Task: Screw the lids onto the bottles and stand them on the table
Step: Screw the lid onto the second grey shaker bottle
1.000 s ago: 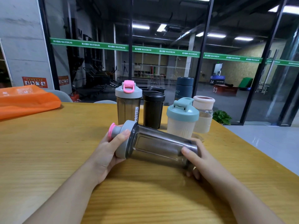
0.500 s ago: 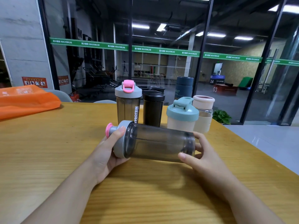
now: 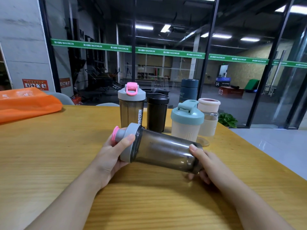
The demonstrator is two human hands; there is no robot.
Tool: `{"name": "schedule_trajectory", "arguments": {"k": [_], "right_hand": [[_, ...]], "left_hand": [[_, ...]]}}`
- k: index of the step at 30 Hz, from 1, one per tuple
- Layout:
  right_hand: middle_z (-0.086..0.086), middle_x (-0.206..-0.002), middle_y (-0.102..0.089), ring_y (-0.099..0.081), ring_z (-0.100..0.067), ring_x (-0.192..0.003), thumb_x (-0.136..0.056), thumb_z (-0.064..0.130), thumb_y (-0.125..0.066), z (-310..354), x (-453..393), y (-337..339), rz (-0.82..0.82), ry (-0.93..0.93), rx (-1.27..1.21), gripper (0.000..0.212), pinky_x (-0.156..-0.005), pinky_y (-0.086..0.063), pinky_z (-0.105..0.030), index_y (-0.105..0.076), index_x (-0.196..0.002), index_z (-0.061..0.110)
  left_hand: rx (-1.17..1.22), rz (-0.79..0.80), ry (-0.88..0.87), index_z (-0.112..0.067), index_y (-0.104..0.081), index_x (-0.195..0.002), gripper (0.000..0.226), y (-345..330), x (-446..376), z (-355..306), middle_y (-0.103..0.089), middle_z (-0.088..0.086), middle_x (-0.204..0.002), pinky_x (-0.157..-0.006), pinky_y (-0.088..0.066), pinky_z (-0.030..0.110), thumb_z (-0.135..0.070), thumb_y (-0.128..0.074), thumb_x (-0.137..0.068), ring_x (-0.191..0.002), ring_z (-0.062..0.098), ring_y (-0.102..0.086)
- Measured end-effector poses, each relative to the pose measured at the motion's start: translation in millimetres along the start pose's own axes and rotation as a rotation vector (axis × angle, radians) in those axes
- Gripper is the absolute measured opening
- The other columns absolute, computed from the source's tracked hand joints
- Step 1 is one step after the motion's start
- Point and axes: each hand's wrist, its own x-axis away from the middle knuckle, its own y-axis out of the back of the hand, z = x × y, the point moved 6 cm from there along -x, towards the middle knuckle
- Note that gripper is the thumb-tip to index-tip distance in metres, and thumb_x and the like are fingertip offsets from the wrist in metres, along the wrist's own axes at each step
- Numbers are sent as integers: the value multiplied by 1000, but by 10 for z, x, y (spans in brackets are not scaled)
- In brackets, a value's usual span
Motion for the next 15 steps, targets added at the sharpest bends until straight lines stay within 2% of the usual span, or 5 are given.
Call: {"name": "schedule_trajectory", "arguments": {"k": [4,7,10,13,15], "right_hand": [[-6,-73,-74,-41,-14,-46,-65,79,-32,-46,-38,0,43,-36,0,77,-50,-33,-22,-58,-112,24],[-3,-74,-75,-45,-15,-48,-60,80,-32,-56,-48,-11,33,-28,14,79,-43,-32,-13,-57,-111,25],[-2,-76,-75,-50,-17,-49,-62,80,-30,-54,-51,-17,11,6,19,75,-41,-32,-13,-56,-108,27],[-2,-84,-74,-53,-14,-48,-74,70,-34,-36,-31,-26,0,51,-18,60,-44,-34,-15,-55,-115,31],[5,-94,-70,-56,-10,-49,-87,57,-48,-17,-11,-35,-7,85,-62,43,-47,-38,-15,-48,-125,37]], "left_hand": [[-17,27,-49,-34,-61,-114,74,-33,14,-35,-70,2,-103,-72,-55,32,-44,-78,-43,-84,16,-65],[-25,29,-75,-36,-65,-104,61,-24,7,-54,-73,-1,-92,-74,-53,35,-44,-77,-44,-81,15,-66],[-26,22,-91,-37,-65,-103,58,1,-5,-48,-72,2,-96,-77,-53,38,-46,-76,-47,-88,19,-65],[-23,-3,-84,-32,-58,-119,75,50,-16,-39,-68,10,-110,-72,-55,34,-50,-76,-48,-93,22,-66],[-15,-23,-58,-27,-44,-137,96,104,-48,-7,-64,14,-118,-71,-56,35,-53,-77,-50,-98,25,-66]]}}
